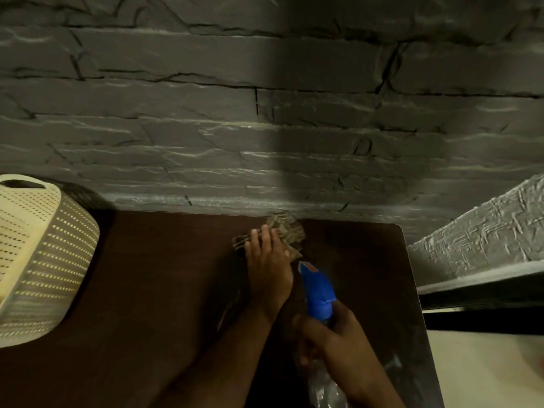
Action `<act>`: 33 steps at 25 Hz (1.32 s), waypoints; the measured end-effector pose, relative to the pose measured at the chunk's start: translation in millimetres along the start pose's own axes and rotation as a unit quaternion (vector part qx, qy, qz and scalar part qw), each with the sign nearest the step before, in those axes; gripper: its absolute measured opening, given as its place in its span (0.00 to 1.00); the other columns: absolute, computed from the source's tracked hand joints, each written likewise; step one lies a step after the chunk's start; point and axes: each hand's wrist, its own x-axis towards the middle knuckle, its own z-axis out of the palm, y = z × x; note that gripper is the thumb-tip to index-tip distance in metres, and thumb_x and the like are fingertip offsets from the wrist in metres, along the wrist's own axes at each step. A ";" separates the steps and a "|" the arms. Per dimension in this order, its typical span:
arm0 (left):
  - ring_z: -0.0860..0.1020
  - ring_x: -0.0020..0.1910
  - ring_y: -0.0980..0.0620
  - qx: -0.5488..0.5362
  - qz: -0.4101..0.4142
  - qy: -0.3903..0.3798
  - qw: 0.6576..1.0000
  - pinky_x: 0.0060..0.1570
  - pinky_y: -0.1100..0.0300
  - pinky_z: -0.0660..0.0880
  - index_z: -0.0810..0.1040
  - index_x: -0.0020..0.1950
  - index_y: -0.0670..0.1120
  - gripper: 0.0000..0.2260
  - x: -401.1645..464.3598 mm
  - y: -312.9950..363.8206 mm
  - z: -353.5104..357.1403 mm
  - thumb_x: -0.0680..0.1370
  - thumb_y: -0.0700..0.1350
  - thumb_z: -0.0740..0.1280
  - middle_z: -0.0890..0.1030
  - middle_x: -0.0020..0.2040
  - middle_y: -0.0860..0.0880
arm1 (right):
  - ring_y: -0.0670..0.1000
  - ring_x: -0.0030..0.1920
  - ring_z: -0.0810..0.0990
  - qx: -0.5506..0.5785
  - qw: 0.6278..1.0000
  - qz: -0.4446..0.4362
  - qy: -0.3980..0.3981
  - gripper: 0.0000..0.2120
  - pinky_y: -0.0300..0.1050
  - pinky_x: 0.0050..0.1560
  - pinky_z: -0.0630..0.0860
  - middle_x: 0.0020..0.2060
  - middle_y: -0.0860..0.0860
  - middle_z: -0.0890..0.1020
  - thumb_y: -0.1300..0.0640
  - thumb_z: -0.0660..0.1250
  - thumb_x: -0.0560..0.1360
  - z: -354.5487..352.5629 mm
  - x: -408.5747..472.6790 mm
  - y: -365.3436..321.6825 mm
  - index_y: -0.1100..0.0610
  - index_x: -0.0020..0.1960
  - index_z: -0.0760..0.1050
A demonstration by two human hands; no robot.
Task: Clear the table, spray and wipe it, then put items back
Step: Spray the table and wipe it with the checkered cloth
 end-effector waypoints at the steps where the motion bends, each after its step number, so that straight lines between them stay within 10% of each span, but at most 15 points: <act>1: 0.57 0.77 0.41 0.014 0.094 -0.010 0.995 0.75 0.42 0.54 0.62 0.76 0.44 0.25 -4.6 -3.1 4.1 0.81 0.51 0.50 0.62 0.77 0.43 | 0.53 0.27 0.76 0.004 1.000 0.006 -0.003 0.10 0.45 0.30 0.75 0.27 0.56 0.78 0.65 0.70 0.72 0.7 -0.5 1.1 0.57 0.52 0.74; 3: 0.56 0.77 0.44 0.022 0.143 -0.023 0.989 0.75 0.44 0.55 0.61 0.76 0.46 0.23 18.4 -33.4 -3.4 0.82 0.51 0.51 0.62 0.77 0.46 | 0.52 0.26 0.76 0.009 1.000 0.010 -0.006 0.11 0.43 0.29 0.74 0.27 0.56 0.78 0.66 0.70 0.72 -1.6 -0.6 2.7 0.57 0.52 0.74; 7: 0.54 0.77 0.39 -0.009 -0.213 0.017 0.977 0.74 0.42 0.52 0.58 0.77 0.43 0.27 23.0 0.5 -8.6 0.80 0.51 0.58 0.59 0.78 0.41 | 0.53 0.28 0.76 0.030 0.999 0.006 -0.014 0.12 0.44 0.30 0.75 0.29 0.56 0.78 0.66 0.69 0.73 -11.2 -2.3 4.9 0.57 0.54 0.73; 11: 0.45 0.79 0.47 -0.010 0.194 -0.100 0.976 0.76 0.44 0.46 0.55 0.79 0.48 0.24 24.9 24.2 2.4 0.83 0.51 0.54 0.52 0.80 0.49 | 0.54 0.27 0.76 0.020 1.000 0.008 -0.004 0.15 0.45 0.30 0.74 0.28 0.56 0.79 0.60 0.73 0.69 -9.3 -2.9 7.6 0.57 0.53 0.74; 16: 0.52 0.78 0.43 -0.013 -0.082 0.029 0.996 0.75 0.45 0.50 0.57 0.78 0.47 0.25 1.9 -14.8 -7.9 0.82 0.52 0.54 0.57 0.79 0.45 | 0.57 0.29 0.76 0.034 0.999 0.007 -0.006 0.12 0.50 0.35 0.76 0.30 0.58 0.78 0.63 0.71 0.72 -15.7 -10.1 12.2 0.58 0.53 0.73; 20: 0.43 0.78 0.49 0.025 0.196 -0.115 0.973 0.77 0.45 0.46 0.49 0.79 0.52 0.25 4.0 -68.4 -25.8 0.83 0.51 0.53 0.47 0.80 0.52 | 0.56 0.29 0.75 0.039 0.999 0.010 -0.016 0.13 0.48 0.33 0.75 0.30 0.58 0.78 0.63 0.71 0.72 -11.6 -16.1 14.3 0.57 0.55 0.73; 24: 0.43 0.78 0.43 0.027 -0.058 -0.025 0.998 0.76 0.42 0.45 0.49 0.80 0.49 0.26 15.5 -97.0 -33.8 0.83 0.52 0.49 0.47 0.80 0.47 | 0.55 0.29 0.75 0.032 0.999 0.001 -0.010 0.10 0.46 0.32 0.75 0.31 0.59 0.77 0.65 0.69 0.74 -7.6 -20.7 22.8 0.59 0.54 0.73; 28: 0.40 0.78 0.52 0.028 0.307 -0.142 0.941 0.75 0.51 0.39 0.51 0.79 0.55 0.25 -23.0 -108.1 -33.4 0.82 0.56 0.47 0.46 0.80 0.54 | 0.56 0.29 0.75 0.013 1.000 0.025 -0.008 0.13 0.45 0.32 0.75 0.30 0.58 0.78 0.63 0.70 0.73 7.6 -24.1 29.0 0.58 0.56 0.72; 31: 0.40 0.78 0.47 0.022 -0.034 -0.059 0.997 0.75 0.47 0.41 0.47 0.79 0.52 0.26 0.1 -102.2 -41.7 0.83 0.54 0.50 0.46 0.80 0.49 | 0.55 0.27 0.76 0.013 1.000 0.018 -0.004 0.11 0.44 0.31 0.75 0.29 0.56 0.78 0.63 0.70 0.73 17.6 -31.2 30.7 0.60 0.53 0.73; 33: 0.42 0.78 0.44 -0.044 -0.005 -0.030 0.999 0.75 0.43 0.43 0.48 0.79 0.52 0.26 -27.9 -59.2 -31.4 0.83 0.53 0.52 0.45 0.80 0.49 | 0.54 0.26 0.75 0.015 1.000 0.020 0.004 0.10 0.44 0.29 0.74 0.27 0.55 0.78 0.66 0.69 0.73 24.7 -32.7 32.3 0.60 0.52 0.73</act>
